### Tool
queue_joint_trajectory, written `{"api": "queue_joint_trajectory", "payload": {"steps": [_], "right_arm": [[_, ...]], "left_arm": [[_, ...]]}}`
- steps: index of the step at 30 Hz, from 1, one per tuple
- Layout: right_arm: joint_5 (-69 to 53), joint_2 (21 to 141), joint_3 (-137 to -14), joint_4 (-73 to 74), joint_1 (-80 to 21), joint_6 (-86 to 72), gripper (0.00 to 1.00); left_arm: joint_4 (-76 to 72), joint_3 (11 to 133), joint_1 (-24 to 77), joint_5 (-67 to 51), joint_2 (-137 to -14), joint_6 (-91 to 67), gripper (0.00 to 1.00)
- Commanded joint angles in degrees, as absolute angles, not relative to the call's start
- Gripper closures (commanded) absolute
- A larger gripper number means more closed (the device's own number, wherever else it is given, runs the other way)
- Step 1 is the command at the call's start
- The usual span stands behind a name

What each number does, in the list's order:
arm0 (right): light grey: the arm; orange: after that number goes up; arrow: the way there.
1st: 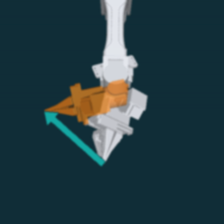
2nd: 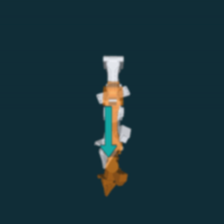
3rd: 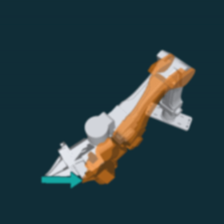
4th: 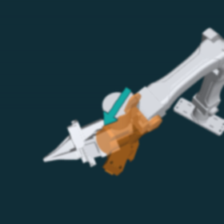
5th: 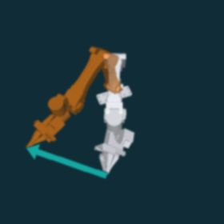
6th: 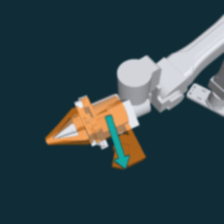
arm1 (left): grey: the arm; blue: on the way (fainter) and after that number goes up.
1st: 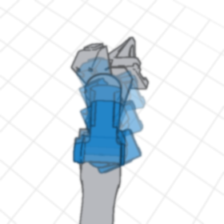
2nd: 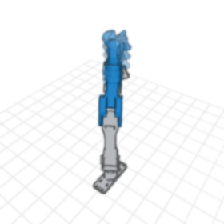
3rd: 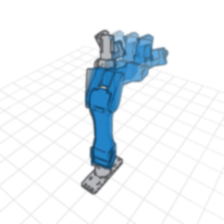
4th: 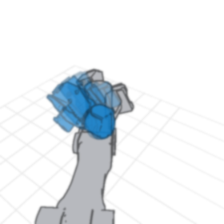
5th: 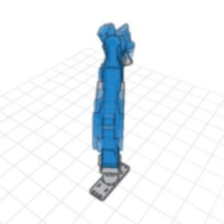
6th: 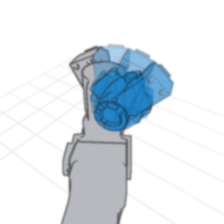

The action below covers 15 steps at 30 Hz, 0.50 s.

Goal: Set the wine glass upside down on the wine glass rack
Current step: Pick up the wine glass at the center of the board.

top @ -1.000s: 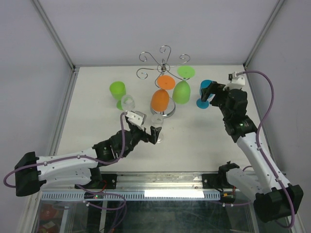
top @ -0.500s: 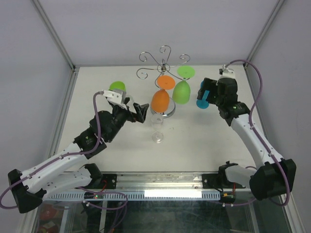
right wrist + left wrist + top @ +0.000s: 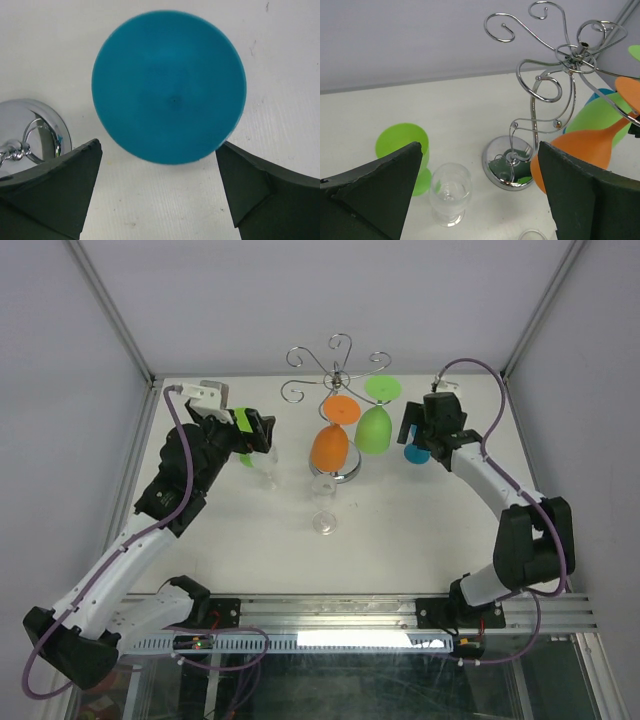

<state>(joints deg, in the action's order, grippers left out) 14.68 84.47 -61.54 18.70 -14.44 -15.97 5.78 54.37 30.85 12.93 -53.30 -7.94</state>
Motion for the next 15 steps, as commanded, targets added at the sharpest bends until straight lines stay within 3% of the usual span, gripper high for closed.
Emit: {"api": "queue_joint_trajectory", "payload": {"steps": [1,15], "right_arm": [[20.01,86.87,-66.31,12.88,-14.11,-16.15,0.00],[25.57,96.99,-70.70,5.20,-12.91,-13.92,0.00]], "left_arm": [[6.40,57.89,27.44,6.26,-54.64,-7.01,0.01],[8.21,64.01,22.16,4.36,-60.35,-6.03,0.01]]}}
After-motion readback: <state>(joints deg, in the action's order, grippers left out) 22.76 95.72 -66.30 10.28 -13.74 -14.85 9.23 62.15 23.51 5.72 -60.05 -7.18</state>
